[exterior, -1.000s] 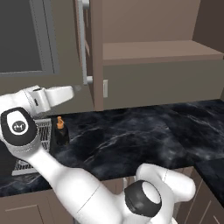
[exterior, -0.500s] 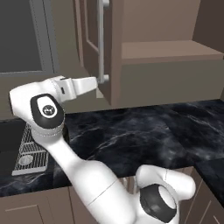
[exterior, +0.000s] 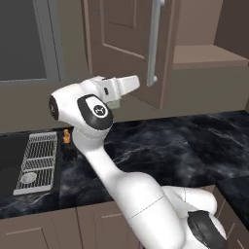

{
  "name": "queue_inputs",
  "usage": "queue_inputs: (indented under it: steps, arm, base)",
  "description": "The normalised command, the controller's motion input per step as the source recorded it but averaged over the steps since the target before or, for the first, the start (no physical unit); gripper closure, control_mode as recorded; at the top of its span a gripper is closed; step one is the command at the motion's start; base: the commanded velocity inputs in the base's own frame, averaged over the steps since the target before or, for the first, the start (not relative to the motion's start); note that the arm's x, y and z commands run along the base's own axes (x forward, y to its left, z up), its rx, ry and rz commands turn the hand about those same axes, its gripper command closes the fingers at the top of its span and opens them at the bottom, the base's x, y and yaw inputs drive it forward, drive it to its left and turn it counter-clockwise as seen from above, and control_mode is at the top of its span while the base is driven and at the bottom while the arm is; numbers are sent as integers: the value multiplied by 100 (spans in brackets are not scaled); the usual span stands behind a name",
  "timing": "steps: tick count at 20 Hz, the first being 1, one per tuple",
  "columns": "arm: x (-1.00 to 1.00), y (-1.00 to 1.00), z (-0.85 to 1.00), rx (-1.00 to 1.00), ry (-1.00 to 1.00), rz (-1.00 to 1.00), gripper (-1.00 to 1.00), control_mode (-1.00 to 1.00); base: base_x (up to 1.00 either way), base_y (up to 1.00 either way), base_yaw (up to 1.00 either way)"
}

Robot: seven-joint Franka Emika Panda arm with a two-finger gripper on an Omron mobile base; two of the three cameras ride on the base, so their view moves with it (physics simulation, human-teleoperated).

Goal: Open the cabinet. Pick the soap dispenser and place it next to the sink. Then close the cabinet.

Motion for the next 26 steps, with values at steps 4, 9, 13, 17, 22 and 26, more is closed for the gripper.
queue_inputs:
  steps: [4,9,13,17,22,26]
  arm:
    - [25,-88,0,5,-7,13,-100,-100]
    - [14,-90,18,7,-6,10,-100,-100]
    - [41,-81,9,9,0,9,-100,-100]
    - [41,-68,4,12,0,8,-100,-100]
    - [48,-64,18,9,2,14,-100,-100]
    - [88,-55,13,11,0,23,-100,-100]
  base:
    - [0,0,0]
    - [0,0,0]
    - [0,0,0]
    - [0,0,0]
    - [0,0,0]
    - [0,0,0]
